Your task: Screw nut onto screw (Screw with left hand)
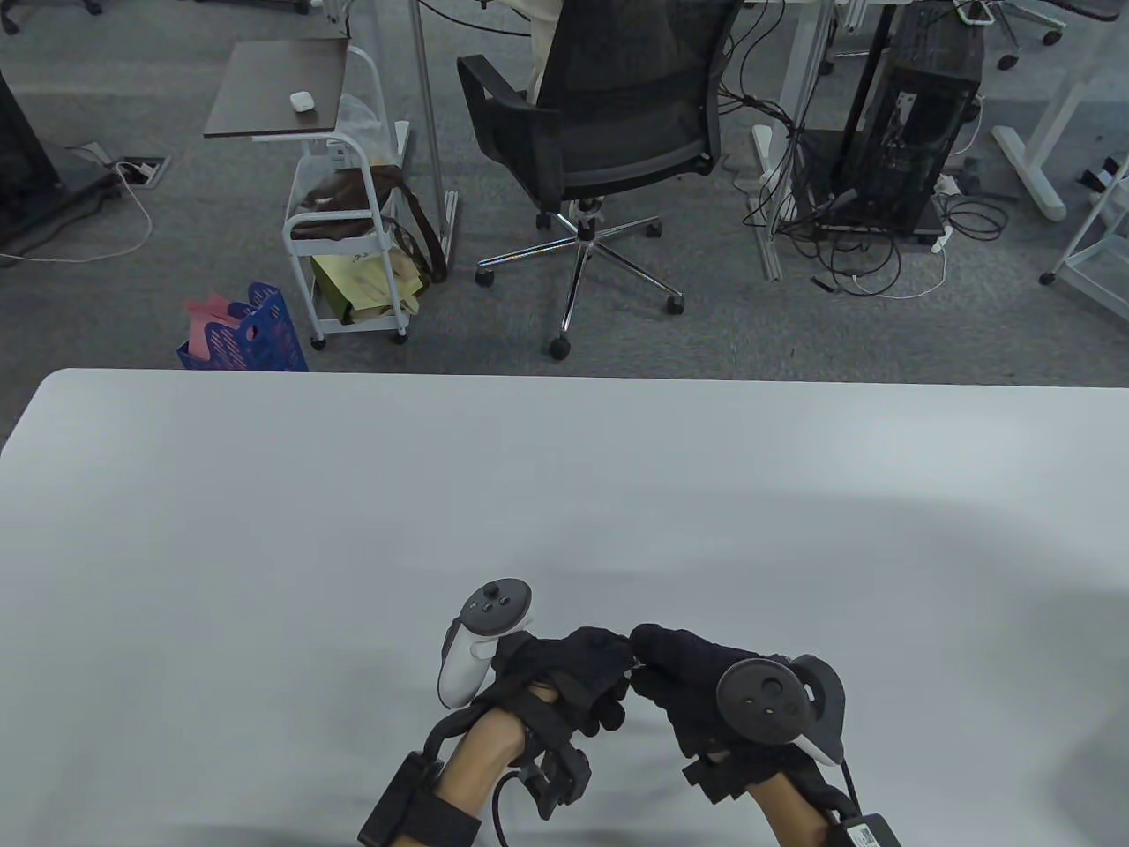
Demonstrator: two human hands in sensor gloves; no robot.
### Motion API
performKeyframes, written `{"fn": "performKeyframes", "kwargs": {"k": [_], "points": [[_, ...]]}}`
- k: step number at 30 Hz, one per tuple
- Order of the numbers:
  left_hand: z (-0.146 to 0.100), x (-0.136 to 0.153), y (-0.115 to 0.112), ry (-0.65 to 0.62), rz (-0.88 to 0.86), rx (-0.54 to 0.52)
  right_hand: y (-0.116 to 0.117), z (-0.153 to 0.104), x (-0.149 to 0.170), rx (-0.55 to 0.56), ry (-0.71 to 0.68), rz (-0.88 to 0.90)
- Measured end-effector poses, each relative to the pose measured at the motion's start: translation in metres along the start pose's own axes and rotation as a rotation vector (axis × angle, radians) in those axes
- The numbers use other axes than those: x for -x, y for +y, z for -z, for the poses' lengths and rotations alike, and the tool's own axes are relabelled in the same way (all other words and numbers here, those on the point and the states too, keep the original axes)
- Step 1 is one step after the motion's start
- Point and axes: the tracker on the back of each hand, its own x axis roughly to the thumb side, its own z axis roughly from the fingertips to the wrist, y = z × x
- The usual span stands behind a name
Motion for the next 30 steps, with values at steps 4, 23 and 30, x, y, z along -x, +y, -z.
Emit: {"fn": "performKeyframes", "kwargs": {"k": [4, 23, 30], "points": [[0.001, -0.0035, -0.0004, -0.013, 0.018, 0.009, -0.0001, -0.0001, -0.0002, -0.002, -0.001, 0.006], [0.0, -0.002, -0.0007, -0.004, 0.003, -0.009, -0.001, -0.0001, -0.0006, 0.003, 0.0, 0.001], [-0.0004, -0.0029, 0.0003, -0.023, -0.022, 0.059, -0.0027, 0.0001, -0.0013, 0.014, -0.004, 0.008]]}}
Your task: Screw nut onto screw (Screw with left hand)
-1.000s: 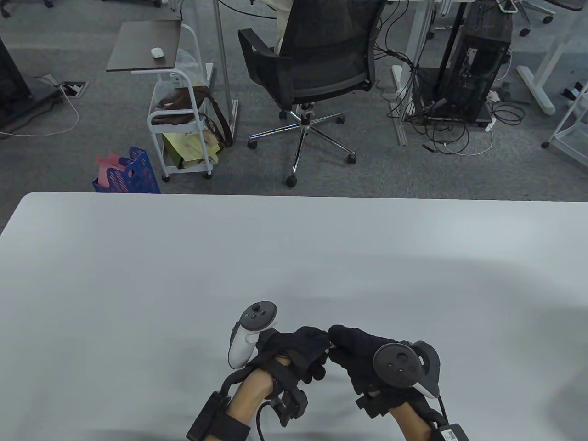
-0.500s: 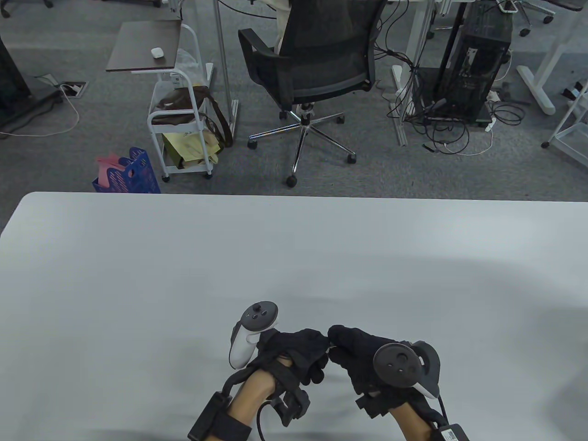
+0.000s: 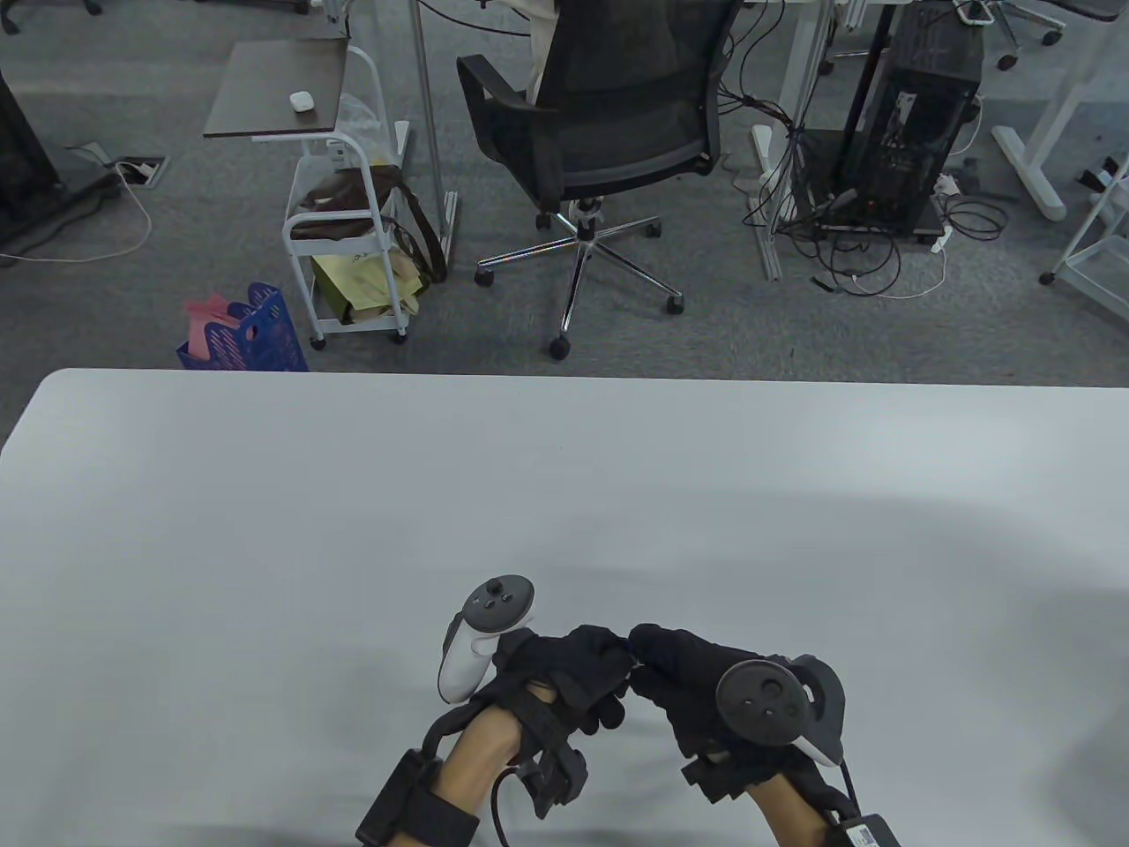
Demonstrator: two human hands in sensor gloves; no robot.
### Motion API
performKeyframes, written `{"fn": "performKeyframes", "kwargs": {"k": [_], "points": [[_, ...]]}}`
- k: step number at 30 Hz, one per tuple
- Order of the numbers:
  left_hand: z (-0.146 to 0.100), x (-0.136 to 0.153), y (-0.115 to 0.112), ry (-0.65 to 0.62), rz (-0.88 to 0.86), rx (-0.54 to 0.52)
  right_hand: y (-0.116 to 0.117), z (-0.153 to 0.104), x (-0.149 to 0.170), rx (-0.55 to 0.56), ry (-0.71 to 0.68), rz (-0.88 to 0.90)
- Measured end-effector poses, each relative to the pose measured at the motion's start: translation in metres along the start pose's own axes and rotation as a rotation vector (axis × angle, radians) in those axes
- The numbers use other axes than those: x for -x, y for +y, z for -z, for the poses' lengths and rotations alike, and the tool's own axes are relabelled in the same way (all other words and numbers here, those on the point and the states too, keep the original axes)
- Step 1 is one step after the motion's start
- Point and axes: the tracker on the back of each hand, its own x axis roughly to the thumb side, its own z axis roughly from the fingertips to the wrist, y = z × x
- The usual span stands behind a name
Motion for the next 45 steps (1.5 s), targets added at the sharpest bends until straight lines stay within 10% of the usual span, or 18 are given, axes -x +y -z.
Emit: {"fn": "performKeyframes", "kwargs": {"k": [45], "points": [[0.0006, -0.0058, -0.0021, -0.023, 0.057, -0.025, -0.0039, -0.0006, -0.009, 0.029, -0.041, -0.084]]}}
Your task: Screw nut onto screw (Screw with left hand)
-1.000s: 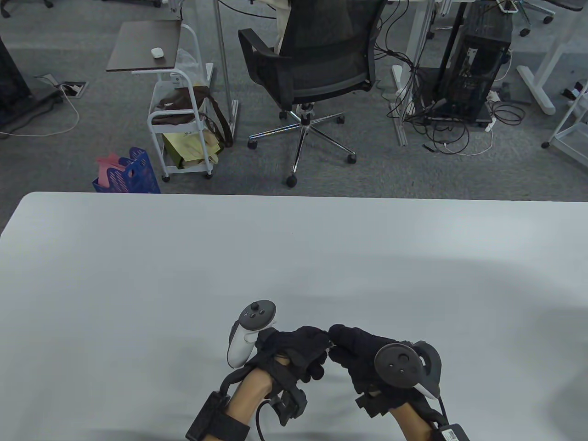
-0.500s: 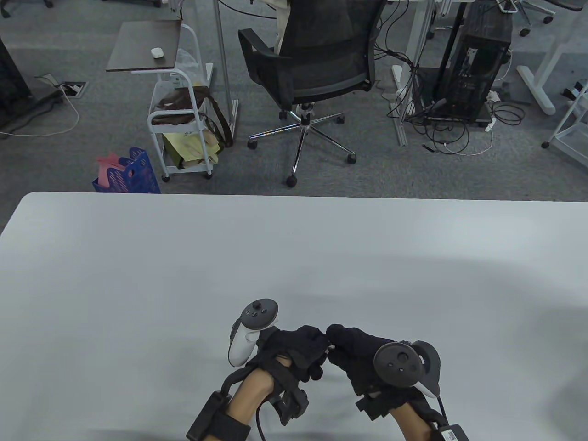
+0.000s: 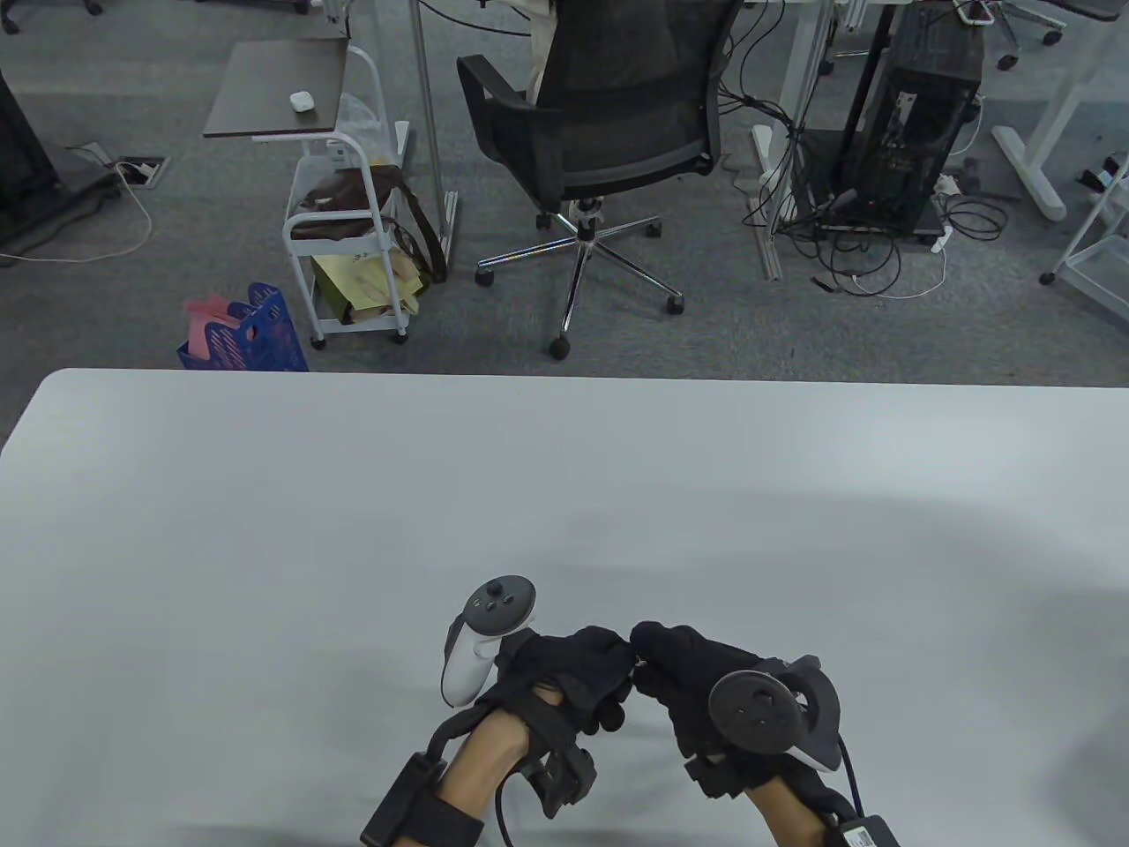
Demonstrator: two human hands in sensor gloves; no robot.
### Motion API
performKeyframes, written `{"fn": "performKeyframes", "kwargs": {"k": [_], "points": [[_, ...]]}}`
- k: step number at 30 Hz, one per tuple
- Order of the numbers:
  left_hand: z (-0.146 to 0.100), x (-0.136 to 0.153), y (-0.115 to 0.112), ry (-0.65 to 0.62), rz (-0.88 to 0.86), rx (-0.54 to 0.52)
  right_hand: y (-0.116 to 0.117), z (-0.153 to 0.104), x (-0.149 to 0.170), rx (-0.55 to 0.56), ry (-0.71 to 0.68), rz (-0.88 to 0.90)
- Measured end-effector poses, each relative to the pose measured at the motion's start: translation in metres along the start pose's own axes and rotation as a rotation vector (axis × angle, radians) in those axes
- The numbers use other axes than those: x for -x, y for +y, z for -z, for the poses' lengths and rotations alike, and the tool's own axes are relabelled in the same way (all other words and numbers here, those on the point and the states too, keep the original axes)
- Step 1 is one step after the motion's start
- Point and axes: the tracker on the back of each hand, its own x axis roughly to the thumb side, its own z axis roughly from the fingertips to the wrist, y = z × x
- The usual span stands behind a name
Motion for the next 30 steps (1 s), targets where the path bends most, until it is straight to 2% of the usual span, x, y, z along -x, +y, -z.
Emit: {"fn": "performKeyframes", "kwargs": {"k": [3, 7, 16, 20, 26, 30], "points": [[-0.0004, 0.0013, 0.0004, -0.004, -0.026, 0.02, -0.0008, 0.0001, 0.0009, 0.006, 0.01, 0.022], [-0.0003, 0.0033, 0.0011, 0.001, -0.02, -0.042, 0.0, 0.0002, 0.0032, -0.006, 0.021, 0.036], [0.0005, 0.0035, 0.0002, -0.004, -0.03, 0.015, -0.0004, 0.0006, 0.0039, -0.013, 0.028, 0.056], [0.0009, 0.0037, 0.0004, 0.001, -0.006, -0.04, 0.0003, 0.0006, 0.0043, -0.019, 0.031, 0.057], [0.0004, 0.0038, -0.0003, 0.014, -0.018, 0.01, 0.0013, 0.0007, 0.0038, -0.027, 0.03, 0.055], [0.0002, 0.0039, -0.0006, 0.012, -0.009, -0.033, 0.0006, 0.0008, 0.0053, -0.026, 0.034, 0.06]]}}
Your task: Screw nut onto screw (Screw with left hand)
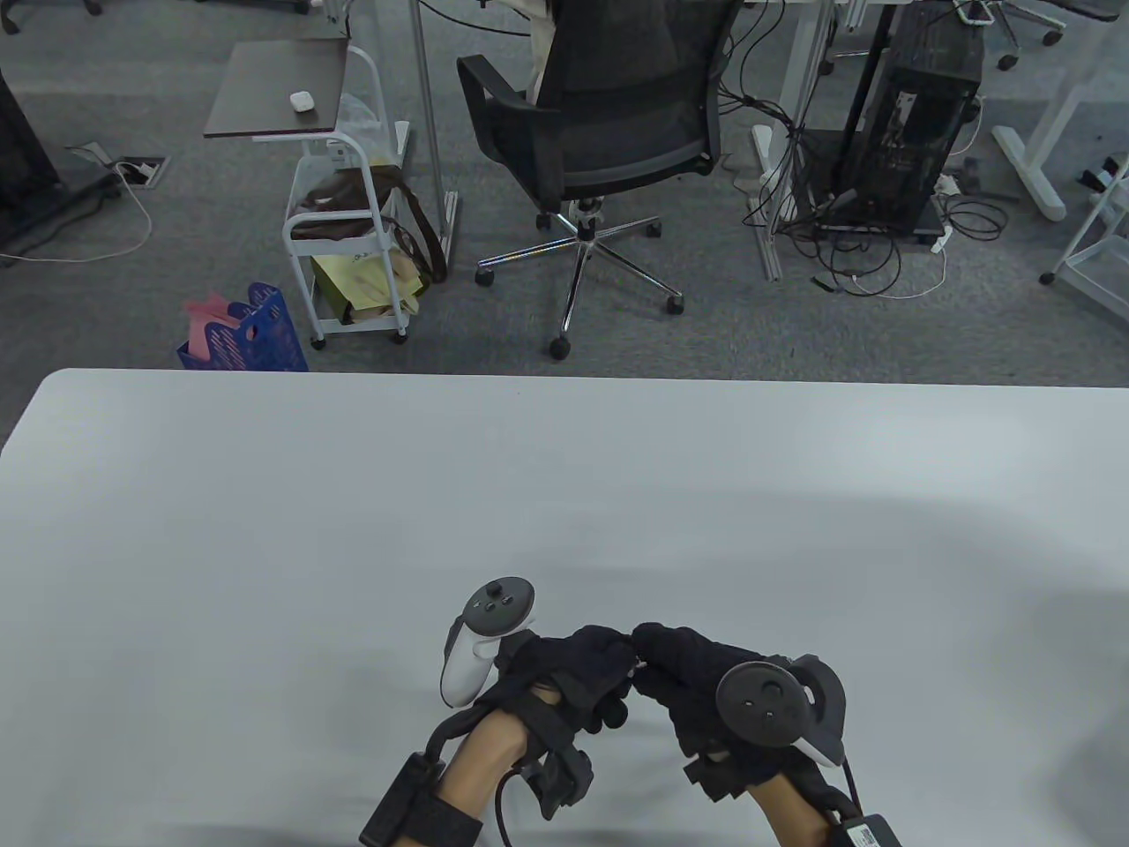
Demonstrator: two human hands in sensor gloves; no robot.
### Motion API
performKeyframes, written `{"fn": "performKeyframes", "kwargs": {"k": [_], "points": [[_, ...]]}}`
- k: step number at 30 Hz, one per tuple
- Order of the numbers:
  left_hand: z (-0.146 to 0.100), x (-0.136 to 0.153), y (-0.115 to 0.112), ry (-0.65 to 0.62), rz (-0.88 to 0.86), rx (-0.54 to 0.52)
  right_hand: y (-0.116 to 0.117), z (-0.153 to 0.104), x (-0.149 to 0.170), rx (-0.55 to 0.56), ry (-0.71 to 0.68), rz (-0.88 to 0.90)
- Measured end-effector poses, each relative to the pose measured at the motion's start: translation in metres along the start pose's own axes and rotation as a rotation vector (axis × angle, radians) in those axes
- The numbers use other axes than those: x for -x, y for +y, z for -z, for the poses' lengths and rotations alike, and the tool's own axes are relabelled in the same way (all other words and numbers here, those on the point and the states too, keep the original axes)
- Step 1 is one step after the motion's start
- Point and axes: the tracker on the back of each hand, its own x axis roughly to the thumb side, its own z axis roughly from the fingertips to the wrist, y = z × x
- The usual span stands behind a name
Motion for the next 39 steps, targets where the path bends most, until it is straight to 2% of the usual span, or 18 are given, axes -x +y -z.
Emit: {"fn": "performKeyframes", "kwargs": {"k": [7, 12, 16, 23, 28, 33, 39], "points": [[0.0002, -0.0009, 0.0006, -0.008, -0.007, 0.045, 0.0005, 0.0002, -0.0011, 0.0, -0.006, -0.01], [0.0007, 0.0001, 0.0015, -0.008, 0.013, -0.011, 0.0007, 0.0004, 0.0008, -0.003, 0.0, 0.002], [0.0007, -0.0018, 0.0015, -0.006, 0.014, 0.039, 0.0013, 0.0002, -0.0002, -0.005, -0.004, -0.001], [0.0019, 0.0013, 0.0012, -0.001, 0.026, -0.003, 0.0014, 0.0003, 0.0011, -0.008, 0.0, -0.003], [0.0011, 0.0007, 0.0013, -0.003, 0.002, 0.053, 0.0014, 0.0003, -0.0007, -0.005, -0.003, -0.001], [0.0011, 0.0012, 0.0025, -0.008, 0.015, -0.013, 0.0014, 0.0002, 0.0, -0.009, -0.001, -0.002], [0.0013, 0.0004, 0.0022, -0.005, 0.009, 0.042, 0.0023, 0.0002, -0.0011, -0.012, -0.005, -0.003]]}}
